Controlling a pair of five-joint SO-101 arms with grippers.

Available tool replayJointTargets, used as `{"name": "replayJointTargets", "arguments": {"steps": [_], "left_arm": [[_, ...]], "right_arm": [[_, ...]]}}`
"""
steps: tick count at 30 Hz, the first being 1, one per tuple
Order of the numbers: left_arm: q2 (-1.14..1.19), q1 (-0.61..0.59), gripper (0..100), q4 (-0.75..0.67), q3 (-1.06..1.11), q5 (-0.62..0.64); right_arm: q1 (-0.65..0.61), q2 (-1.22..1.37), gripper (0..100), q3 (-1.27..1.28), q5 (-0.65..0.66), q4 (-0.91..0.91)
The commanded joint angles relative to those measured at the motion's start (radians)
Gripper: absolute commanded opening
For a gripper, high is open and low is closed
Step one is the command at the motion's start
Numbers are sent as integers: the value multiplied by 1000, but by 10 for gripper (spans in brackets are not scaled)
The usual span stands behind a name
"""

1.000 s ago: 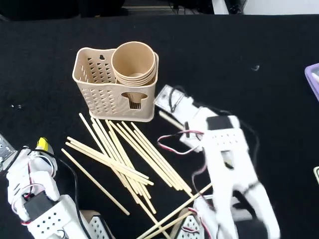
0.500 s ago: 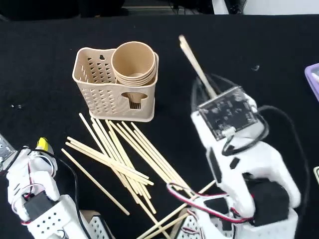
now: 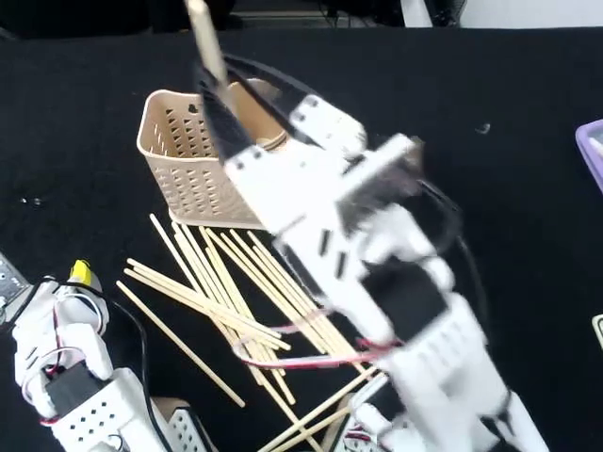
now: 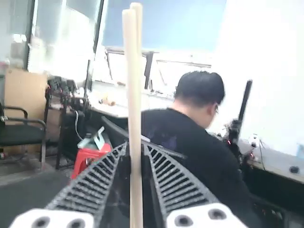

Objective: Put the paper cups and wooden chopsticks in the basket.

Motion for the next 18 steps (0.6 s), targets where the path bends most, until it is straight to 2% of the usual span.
{"name": "replayJointTargets", "arguments": {"steps": [1,12,18], "left_arm": [[-6,1,241,-14,-24,8],[-6,1,241,-14,-24,5],[-6,1,241,-14,-24,3]], "right_arm": [[-26,183,11,-25,-5,-235],[-25,613,11,-272,-12,-264],[-21,737,11,-282,-12,-241]]}}
